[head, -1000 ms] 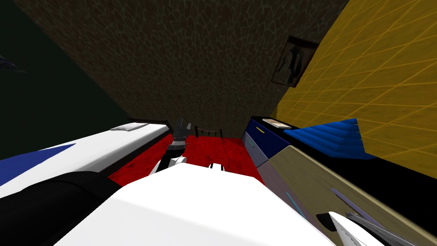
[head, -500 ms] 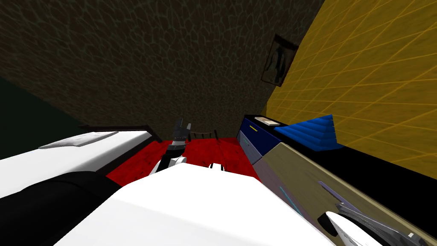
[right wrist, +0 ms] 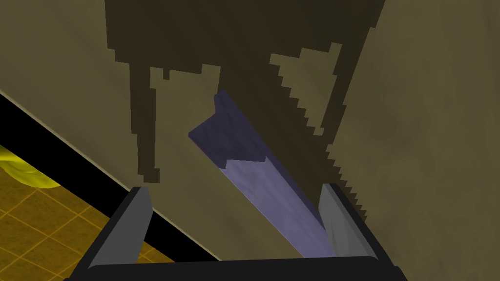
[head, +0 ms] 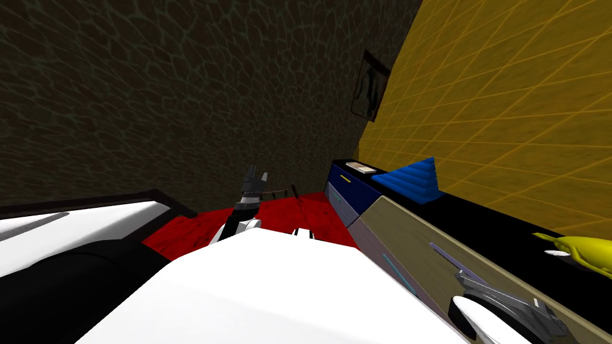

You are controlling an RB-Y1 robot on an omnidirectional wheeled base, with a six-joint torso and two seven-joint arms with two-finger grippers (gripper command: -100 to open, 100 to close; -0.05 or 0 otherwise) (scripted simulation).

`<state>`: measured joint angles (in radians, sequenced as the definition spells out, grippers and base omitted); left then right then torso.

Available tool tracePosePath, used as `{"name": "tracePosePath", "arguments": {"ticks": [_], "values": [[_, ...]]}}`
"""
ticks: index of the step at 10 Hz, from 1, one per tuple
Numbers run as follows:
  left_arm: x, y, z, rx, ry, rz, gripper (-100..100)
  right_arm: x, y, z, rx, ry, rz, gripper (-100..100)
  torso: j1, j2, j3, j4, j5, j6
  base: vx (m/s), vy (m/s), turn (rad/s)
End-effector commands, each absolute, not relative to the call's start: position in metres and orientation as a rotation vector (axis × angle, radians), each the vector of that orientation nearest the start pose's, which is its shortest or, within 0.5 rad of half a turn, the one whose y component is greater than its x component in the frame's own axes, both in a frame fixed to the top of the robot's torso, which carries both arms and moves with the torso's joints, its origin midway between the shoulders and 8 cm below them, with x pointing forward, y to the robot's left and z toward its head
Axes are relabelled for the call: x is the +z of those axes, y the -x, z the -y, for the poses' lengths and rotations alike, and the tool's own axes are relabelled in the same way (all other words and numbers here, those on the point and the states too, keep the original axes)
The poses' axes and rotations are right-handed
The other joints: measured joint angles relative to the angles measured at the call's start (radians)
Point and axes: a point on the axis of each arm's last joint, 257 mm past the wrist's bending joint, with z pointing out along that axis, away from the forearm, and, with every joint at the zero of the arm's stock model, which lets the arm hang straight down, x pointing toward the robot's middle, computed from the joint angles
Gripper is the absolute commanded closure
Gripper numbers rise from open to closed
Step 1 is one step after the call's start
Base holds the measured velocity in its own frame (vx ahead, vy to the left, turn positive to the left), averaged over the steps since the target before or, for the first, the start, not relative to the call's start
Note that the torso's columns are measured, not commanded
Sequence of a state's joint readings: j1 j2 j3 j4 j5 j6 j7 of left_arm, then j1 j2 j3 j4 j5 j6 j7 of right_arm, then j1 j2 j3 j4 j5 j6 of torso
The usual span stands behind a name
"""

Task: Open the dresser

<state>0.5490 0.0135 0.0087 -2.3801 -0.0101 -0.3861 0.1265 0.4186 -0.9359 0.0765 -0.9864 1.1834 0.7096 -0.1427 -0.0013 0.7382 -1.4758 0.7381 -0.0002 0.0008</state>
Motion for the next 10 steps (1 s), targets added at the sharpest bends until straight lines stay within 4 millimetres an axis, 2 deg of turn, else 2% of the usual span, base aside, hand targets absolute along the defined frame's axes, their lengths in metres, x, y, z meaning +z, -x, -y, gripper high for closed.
{"name": "tracePosePath", "arguments": {"ticks": [1,2,4,5,10], "values": [[0.032,-0.339,-0.284,-1.373,0.739,-0.631,0,-0.281,-0.172,0.811,-1.460,-0.128,-1.927,-100,0.001,0.001,0.000,0.000,0.000,-0.003,0.142,0.002,-0.224],[0.032,-0.339,-0.284,-1.373,0.739,-0.631,0,-0.284,-0.178,0.806,-1.434,-0.099,-1.933,-100,0.002,0.001,0.000,0.000,0.000,0.000,0.201,0.005,-0.437],[0.032,-0.339,-0.284,-1.373,0.739,-0.631,0,-0.283,-0.178,0.807,-1.438,-0.099,-1.930,-100,0.002,0.000,0.000,0.000,0.000,-0.002,0.102,0.014,-0.061],[0.032,-0.339,-0.284,-1.373,0.739,-0.631,0,-0.281,-0.172,0.811,-1.460,-0.128,-1.927,100,0.001,0.005,0.002,0.001,0.000,-0.001,-0.077,-0.004,0.302],[0.032,-0.339,-0.284,-1.374,0.738,-0.631,0,-0.278,-0.148,0.827,-1.544,-0.245,-1.935,100,0.010,0.004,0.001,0.003,0.009,0.001,-0.180,-0.014,0.292]]}}
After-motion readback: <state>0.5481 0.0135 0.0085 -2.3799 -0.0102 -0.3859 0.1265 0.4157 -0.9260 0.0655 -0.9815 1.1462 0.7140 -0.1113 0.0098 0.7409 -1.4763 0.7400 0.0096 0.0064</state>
